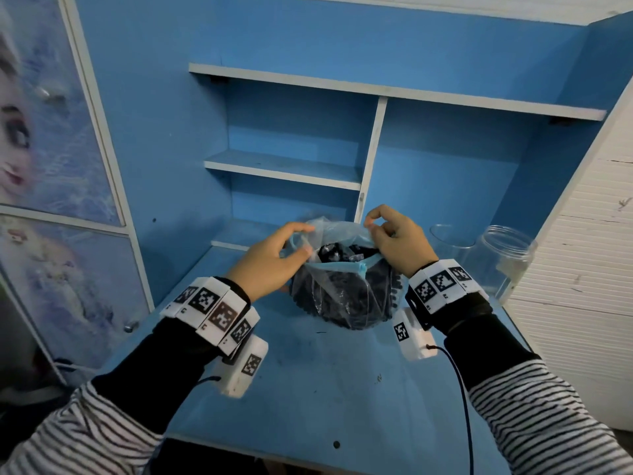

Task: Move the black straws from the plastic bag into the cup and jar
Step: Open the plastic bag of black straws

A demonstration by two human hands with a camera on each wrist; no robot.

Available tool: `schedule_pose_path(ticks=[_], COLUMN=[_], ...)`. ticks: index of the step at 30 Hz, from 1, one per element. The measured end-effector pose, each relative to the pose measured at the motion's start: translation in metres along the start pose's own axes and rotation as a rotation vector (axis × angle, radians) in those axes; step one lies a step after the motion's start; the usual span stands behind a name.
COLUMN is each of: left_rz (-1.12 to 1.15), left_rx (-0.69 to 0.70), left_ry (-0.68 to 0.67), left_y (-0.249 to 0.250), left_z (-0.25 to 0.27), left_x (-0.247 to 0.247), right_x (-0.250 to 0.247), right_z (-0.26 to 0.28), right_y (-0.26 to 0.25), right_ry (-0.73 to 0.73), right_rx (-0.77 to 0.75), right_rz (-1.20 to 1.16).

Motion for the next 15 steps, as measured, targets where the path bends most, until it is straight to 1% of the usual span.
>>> schedule_pose_path(ticks=[4,8,10,11,13,15], left_rz=[0.043,0.087,0.03,0.003,0.008,0.048], left_rx=[-0.038,-0.073,-0.068,-0.069,-0.084,-0.101], left_ry=[0.097,0.151,0.202,0.222,0.257,0.291], left_y=[-0.006,-0.012,-0.015,-0.016,-0.02,-0.022], left_z=[-0.007,-0.018,-0.024,-0.026,-0.027,-0.024], left_x=[-0.005,-0.007,-0.009,-0.009,-0.007,-0.006], right_x=[-0.009,-0.023,-0.023,-0.019,-0.006,0.007], right_z=[0.01,0.028,0.035,0.037,0.042,0.048], right_y=[-0.007,-0.017,-0.016,-0.014,-0.008,-0.008], right_ry=[0.01,0.142,0.16,0.119,-0.03,-0.131], right_rx=[0.009,-0.017,0.009,0.035,0.126,0.185], right_rz=[-0.001,0.174,0.202,0.204,0.164,0.008])
Point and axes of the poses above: each hand's wrist, its own z-axis away from the middle knuckle, its own x-axis out of the palm, y = z × x, the point moved 7 cm from there along -z, towards the middle knuckle, and after that the axes turned 13 degrees about -z, right-handed, at the moved point
